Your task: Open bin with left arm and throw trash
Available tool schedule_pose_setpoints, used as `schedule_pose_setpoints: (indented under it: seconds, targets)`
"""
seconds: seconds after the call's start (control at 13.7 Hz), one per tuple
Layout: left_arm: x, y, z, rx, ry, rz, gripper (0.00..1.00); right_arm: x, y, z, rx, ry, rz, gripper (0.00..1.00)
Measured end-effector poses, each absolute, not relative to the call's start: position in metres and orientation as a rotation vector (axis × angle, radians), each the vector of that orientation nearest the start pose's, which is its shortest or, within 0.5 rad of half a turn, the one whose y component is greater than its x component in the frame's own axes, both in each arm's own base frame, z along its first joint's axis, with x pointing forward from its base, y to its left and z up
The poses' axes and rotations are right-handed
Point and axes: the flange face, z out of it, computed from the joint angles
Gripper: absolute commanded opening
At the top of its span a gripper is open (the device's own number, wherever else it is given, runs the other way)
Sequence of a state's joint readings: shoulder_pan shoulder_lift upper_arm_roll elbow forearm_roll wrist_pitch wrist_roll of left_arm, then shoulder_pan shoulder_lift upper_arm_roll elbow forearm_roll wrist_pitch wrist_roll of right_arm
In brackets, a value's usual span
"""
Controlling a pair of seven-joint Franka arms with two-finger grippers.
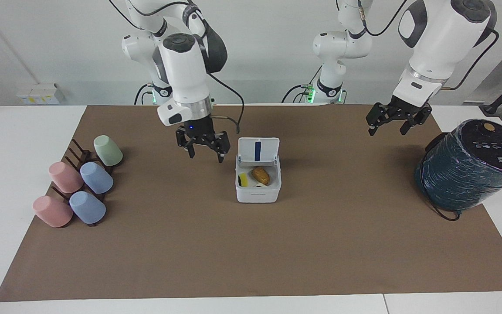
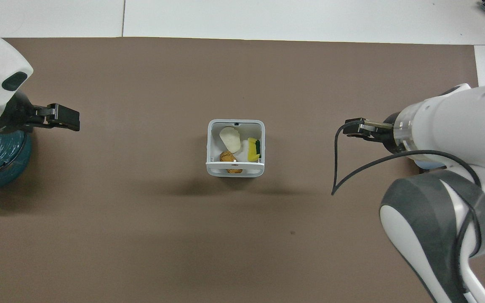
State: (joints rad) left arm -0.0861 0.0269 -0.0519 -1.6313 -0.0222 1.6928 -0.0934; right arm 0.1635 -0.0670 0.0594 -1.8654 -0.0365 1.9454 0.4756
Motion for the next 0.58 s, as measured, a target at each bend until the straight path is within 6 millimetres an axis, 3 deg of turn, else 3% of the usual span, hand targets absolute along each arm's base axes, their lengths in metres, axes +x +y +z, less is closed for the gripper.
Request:
schedule_pose_setpoints:
  seconds: [0.36, 0.58]
  targets:
    - [0.559, -0.081, 0.582, -3.167, 0.073, -0.063, 1.0, 0.549, 0.057, 0.596, -3.14, 0.27, -0.196, 1.0]
    - [0.557, -0.081, 0.583, -3.167, 0.073, -0.068, 1.0, 0.552, 0.028, 0.606, -3.155, 0.255, -0.143, 1.0]
